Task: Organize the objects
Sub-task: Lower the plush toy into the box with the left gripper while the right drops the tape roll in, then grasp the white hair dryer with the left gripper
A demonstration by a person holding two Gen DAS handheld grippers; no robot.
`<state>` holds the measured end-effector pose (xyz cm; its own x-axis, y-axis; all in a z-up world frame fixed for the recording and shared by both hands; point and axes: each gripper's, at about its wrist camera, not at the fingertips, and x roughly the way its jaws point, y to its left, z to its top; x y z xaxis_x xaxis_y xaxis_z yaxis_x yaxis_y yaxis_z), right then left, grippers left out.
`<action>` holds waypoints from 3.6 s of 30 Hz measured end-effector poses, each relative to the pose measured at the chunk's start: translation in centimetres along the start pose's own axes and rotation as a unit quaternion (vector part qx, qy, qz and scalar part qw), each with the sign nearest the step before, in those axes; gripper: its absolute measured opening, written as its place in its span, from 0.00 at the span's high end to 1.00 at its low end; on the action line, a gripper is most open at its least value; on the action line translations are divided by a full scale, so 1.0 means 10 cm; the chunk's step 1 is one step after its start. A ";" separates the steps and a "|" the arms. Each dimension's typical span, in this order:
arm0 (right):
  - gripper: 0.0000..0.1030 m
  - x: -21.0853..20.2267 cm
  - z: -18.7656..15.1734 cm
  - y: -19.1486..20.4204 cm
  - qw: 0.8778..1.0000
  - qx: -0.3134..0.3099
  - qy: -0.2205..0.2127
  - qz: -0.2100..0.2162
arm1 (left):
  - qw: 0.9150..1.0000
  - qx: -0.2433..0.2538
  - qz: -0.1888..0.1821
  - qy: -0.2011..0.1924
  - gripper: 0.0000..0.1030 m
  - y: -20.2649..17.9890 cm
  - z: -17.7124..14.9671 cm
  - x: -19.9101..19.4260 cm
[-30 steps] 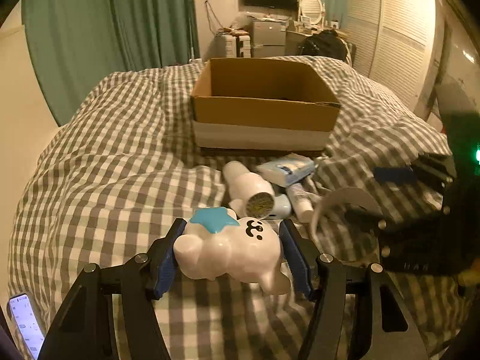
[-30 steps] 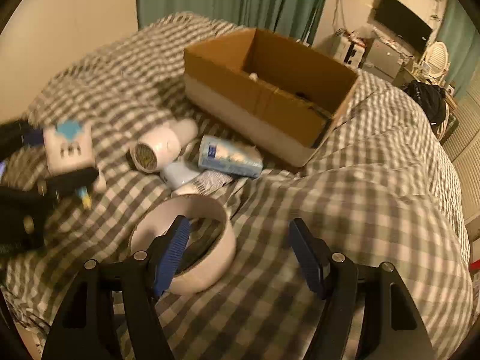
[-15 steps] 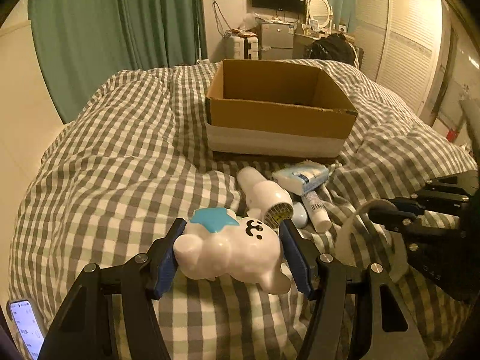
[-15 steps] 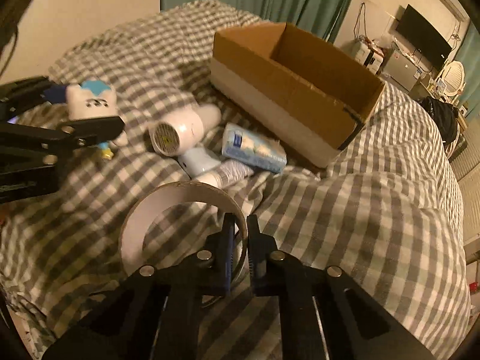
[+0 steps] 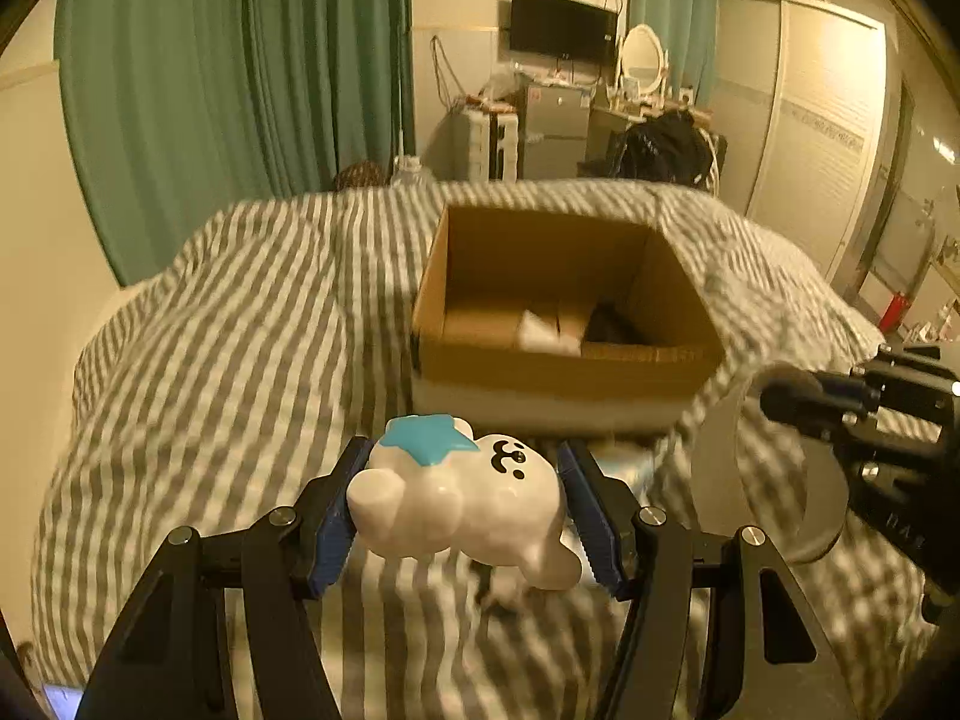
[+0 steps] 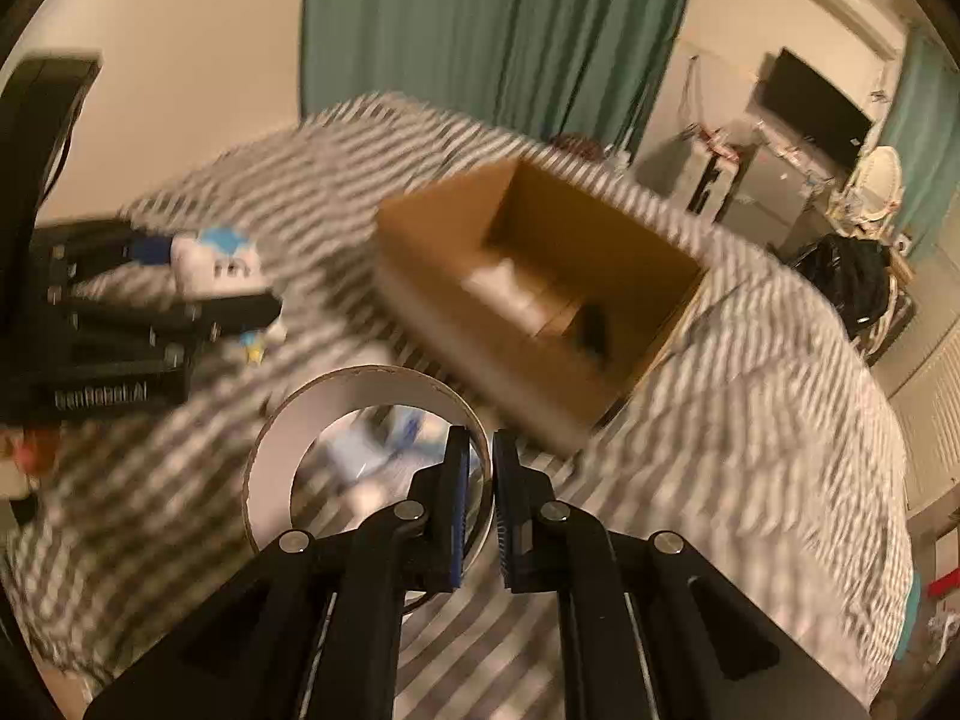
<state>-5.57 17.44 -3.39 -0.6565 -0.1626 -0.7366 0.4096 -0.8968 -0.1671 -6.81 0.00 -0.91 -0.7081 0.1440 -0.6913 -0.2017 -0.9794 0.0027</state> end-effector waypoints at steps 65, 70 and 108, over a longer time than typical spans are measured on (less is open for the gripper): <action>0.37 0.67 0.13 -0.37 0.992 0.120 -0.005 -0.034 | 0.998 0.001 -0.018 0.060 0.08 -0.08 -0.10 0.93; 0.37 0.57 0.08 -0.33 0.993 0.115 -0.019 -0.031 | 0.995 0.018 -0.037 0.095 0.08 -0.22 -0.30 0.97; 0.23 1.22 -0.08 0.03 0.987 0.099 0.112 0.059 | 0.997 -0.029 -0.022 0.068 0.54 0.21 -0.20 0.83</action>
<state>-13.01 15.47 -12.96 -0.4464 -0.1953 -0.8732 0.3279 -0.9437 0.0435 -11.76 -1.11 -8.04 -0.6011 0.1701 -0.7808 -0.1879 -0.9798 -0.0687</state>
